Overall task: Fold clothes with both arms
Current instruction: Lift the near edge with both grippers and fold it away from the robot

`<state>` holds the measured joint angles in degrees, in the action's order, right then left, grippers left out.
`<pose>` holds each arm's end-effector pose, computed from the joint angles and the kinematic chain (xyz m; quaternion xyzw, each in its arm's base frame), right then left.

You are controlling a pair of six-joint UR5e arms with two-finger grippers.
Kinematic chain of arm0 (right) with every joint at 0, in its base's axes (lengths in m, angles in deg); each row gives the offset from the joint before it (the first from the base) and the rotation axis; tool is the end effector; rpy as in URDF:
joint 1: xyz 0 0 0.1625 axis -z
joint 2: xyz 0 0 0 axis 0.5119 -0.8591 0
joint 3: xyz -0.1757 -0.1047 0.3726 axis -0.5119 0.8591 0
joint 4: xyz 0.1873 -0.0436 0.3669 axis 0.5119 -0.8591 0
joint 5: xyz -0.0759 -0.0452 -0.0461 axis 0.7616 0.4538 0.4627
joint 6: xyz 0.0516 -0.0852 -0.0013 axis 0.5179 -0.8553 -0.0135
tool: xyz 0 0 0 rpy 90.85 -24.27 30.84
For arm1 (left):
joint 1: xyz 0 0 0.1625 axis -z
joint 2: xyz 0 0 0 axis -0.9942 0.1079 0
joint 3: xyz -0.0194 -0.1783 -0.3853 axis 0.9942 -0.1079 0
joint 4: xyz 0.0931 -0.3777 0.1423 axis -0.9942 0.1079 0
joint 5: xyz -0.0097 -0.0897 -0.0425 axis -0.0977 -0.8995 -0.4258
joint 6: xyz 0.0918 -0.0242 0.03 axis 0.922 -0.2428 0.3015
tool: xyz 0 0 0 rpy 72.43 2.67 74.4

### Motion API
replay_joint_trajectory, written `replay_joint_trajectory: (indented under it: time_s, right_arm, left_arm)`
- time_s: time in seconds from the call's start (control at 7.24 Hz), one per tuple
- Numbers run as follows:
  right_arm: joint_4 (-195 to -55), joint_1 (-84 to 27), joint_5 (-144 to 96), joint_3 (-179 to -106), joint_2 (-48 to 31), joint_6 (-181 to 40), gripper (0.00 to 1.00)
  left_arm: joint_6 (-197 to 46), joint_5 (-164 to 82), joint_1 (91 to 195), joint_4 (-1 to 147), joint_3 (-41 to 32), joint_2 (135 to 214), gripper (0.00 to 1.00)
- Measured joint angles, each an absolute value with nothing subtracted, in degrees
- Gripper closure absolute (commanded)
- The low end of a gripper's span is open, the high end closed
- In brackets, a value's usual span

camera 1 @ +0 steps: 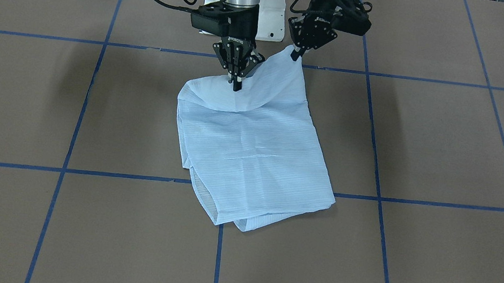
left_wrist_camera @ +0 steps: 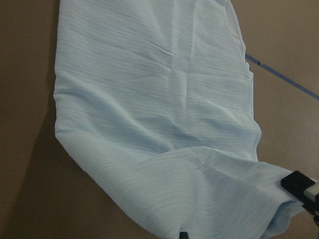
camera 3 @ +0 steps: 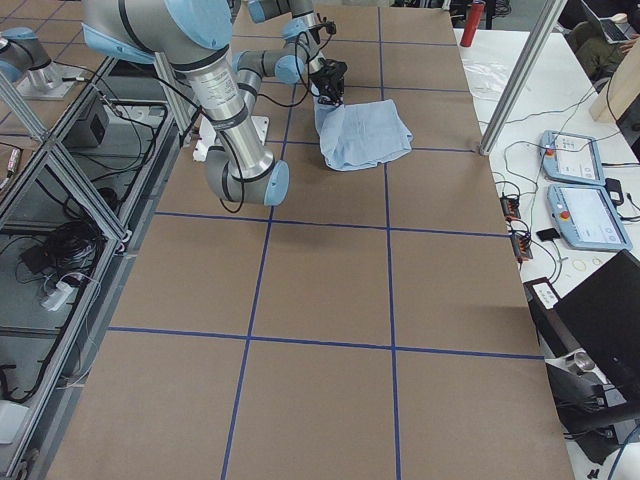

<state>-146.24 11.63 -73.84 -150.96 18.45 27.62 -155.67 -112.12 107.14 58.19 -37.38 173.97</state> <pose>-0.5629 -0.3676 0.0992 0.1146 -0.4293 0.3900 0.8065 0.4162 -0.3197 0.2060 0.0655 0.5286 -0.1951 0.8236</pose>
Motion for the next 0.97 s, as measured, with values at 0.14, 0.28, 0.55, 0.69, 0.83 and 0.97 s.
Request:
replay_joint_trajectory:
  time_s: [0.14,0.28,0.55,0.69,0.83,0.97]
  right_arm:
    - [-144.1,10.1,-73.9,-145.2,21.5,26.2,1.00]
    - [-140.5,8.8,-73.8,-139.5,23.7,24.4,1.00]
    - [-132.6,6.3,-73.8,-128.8,27.2,20.8,1.00]
    - [-130.2,5.5,-73.8,-124.8,28.7,20.0,1.00]
    - [-128.7,5.1,-73.9,-122.0,29.9,19.6,1.00]
    - [-127.5,4.8,-73.9,-119.5,31.1,19.1,1.00]
  left_arm:
    - [-154.0,-112.0,109.7,58.3,-33.9,175.6,1.00]
    - [-151.9,-112.0,112.2,58.3,-30.8,177.1,1.00]
    - [-147.1,-112.0,117.1,58.7,-24.9,179.4,1.00]
    - [-145.5,-112.0,118.9,59.0,-21.9,180.9,1.00]
    - [-144.7,-112.0,120.5,59.7,-18.2,182.9,1.00]
    - [-143.9,-112.0,121.8,61.4,-14.1,184.6,1.00]
